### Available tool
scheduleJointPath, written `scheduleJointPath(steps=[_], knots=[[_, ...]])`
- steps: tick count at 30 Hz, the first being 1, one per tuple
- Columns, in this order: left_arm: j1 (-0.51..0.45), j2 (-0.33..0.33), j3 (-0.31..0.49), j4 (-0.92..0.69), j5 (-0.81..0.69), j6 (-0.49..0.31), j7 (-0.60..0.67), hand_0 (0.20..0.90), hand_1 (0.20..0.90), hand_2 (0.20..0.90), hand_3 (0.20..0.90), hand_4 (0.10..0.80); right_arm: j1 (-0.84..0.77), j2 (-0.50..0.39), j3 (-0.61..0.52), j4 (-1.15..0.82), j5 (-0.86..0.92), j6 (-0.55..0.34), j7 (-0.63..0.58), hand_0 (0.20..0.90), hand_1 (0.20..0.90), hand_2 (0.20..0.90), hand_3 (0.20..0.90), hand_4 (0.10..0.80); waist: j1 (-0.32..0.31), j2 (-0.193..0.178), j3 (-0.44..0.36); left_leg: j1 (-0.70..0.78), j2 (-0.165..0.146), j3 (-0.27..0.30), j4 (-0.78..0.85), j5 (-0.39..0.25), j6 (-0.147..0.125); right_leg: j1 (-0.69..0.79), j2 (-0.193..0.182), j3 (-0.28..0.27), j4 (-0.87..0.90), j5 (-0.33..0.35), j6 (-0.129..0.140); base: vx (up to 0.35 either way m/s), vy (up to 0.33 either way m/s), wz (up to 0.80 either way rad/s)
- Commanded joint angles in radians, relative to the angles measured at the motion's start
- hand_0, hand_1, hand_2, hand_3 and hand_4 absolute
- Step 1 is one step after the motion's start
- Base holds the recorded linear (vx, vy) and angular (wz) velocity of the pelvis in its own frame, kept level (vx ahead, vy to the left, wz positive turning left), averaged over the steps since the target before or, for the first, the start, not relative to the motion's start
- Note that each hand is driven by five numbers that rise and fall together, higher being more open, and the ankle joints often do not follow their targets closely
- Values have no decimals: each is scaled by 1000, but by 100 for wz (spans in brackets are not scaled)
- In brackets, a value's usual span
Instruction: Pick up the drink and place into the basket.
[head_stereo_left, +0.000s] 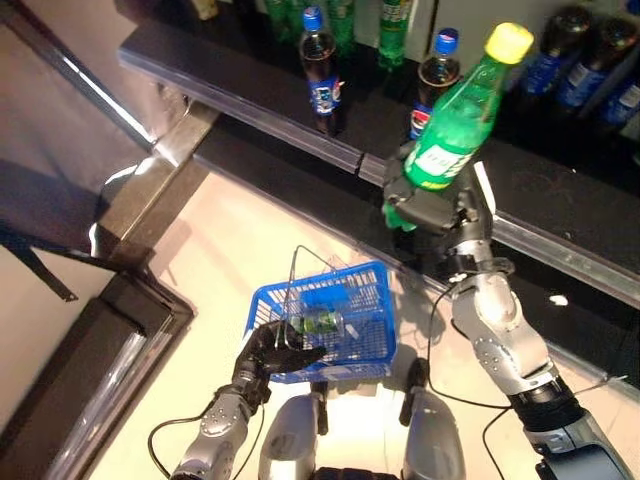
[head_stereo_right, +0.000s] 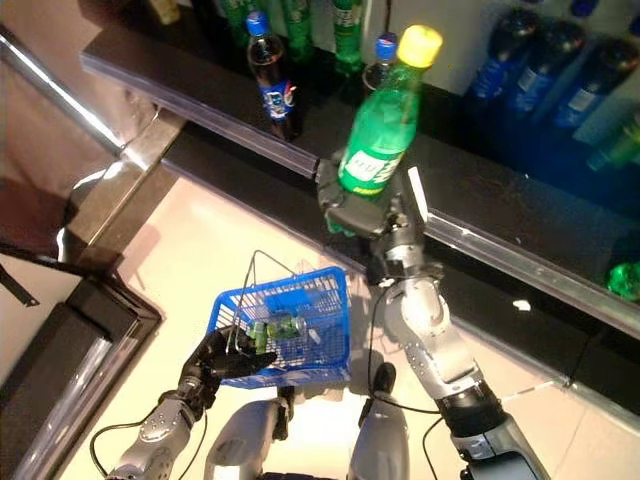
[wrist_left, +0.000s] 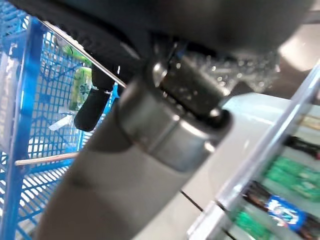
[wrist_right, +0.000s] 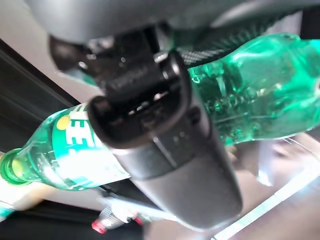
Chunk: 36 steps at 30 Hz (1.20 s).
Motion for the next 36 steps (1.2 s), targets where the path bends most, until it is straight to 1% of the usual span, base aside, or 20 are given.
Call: scheduleJointPath(steps=[1, 2, 6, 7, 8, 9, 11, 15, 19, 23, 27, 32, 33, 36], knots=[[-1, 119, 85, -302, -32, -197, -100, 300, 300, 300, 200, 100, -77, 67, 7, -169, -5, -105, 54, 300, 300, 300, 200, 100, 16, -59, -177, -56, -10, -21, 90, 29, 2, 113, 0, -36, 27, -94, -45, 3, 8, 19], [-2, 120, 85, -307, -38, -200, -107, 300, 300, 300, 200, 100, -78, 69, 11, -168, -3, -99, 56, 300, 300, 300, 200, 100, 18, -59, -177, -56, -11, -22, 90, 29, 2, 114, -1, -37, 26, -94, -45, -2, 10, 20], [-15, 145, 77, -424, -88, -190, -158, 300, 300, 300, 200, 100, -88, 89, 75, -118, -43, -79, 36, 300, 300, 300, 200, 100, 42, -52, -175, -63, -21, -40, 92, 28, 4, 123, -10, -57, 25, -93, -41, -3, 8, 18], [-23, 152, 76, -464, -99, -186, -176, 300, 300, 300, 200, 100, -92, 93, 94, -88, -39, -73, 29, 300, 300, 300, 200, 100, 50, -50, -173, -66, -23, -46, 94, 30, 4, 127, -14, -64, 25, -91, -40, -3, 7, 20], [-25, 153, 76, -470, -102, -189, -181, 300, 300, 300, 200, 100, -93, 94, 97, -83, -36, -69, 29, 300, 300, 300, 200, 100, 51, -49, -172, -66, -23, -47, 94, 30, 4, 128, -14, -66, 25, -91, -40, 9, 3, 14], [-36, 163, 71, -517, -124, -180, -196, 300, 300, 300, 200, 100, -97, 100, 115, -31, -42, -77, 19, 300, 300, 300, 200, 100, 62, -47, -171, -66, -27, -54, 94, 28, 7, 134, -18, -75, 24, -90, -38, 11, -3, 11], [-51, 166, 64, -562, -139, -167, -206, 300, 300, 300, 200, 100, -105, 108, 128, 10, -36, -83, 14, 300, 300, 300, 200, 100, 71, -46, -168, -70, -30, -62, 95, 27, 8, 138, -21, -85, 24, -91, -38, 5, -9, 16], [-82, 188, 68, -652, -182, -174, -258, 300, 300, 300, 200, 100, -119, 118, 138, 66, -48, -85, 1, 300, 300, 300, 200, 100, 88, -43, -157, -81, -41, -83, 96, 25, 10, 140, -26, -103, 22, -88, -35, -18, -16, 17], [-112, 202, 92, -730, -246, -160, -315, 300, 300, 300, 200, 100, -122, 144, 155, 125, -91, -84, -16, 300, 300, 300, 200, 100, 107, -42, -151, -89, -54, -103, 93, 25, 11, 144, -30, -119, 17, -84, -31, -28, -19, 16], [-124, 197, 117, -765, -291, -137, -367, 300, 300, 300, 200, 100, -120, 168, 174, 216, -136, -81, -10, 300, 300, 300, 200, 100, 127, -45, -152, -96, -63, -120, 91, 24, 11, 149, -33, -133, 13, -83, -28, -11, -32, 15], [-124, 187, 139, -783, -300, -110, -408, 300, 300, 300, 200, 100, -108, 191, 204, 375, -163, -55, 1, 300, 300, 300, 200, 100, 153, -50, -159, -99, -69, -137, 84, 24, 10, 160, -33, -150, 2, -82, -28, -1, -27, 11], [-104, 184, 159, -785, -327, -85, -463, 300, 300, 300, 200, 100, -80, 190, 223, 507, -182, -44, 28, 300, 300, 300, 200, 100, 177, -56, -160, -109, -74, -156, 84, 25, 7, 166, -32, -167, -5, -84, -30, -11, -37, 10], [-104, 184, 159, -785, -327, -85, -463, 300, 300, 300, 200, 100, -80, 190, 223, 507, -182, -44, 28, 300, 300, 300, 200, 100, 177, -56, -160, -109, -74, -156, 84, 25, 7, 166, -32, -167, -5, -84, -30, -13, -31, 8], [-101, 186, 166, -780, -336, -73, -493, 300, 300, 300, 200, 100, -89, 188, 241, 580, -198, -22, 49, 300, 300, 300, 200, 100, 194, -57, -153, -111, -77, -166, 86, 23, 4, 172, -30, -175, -4, -89, -30, -19, -39, 6]])
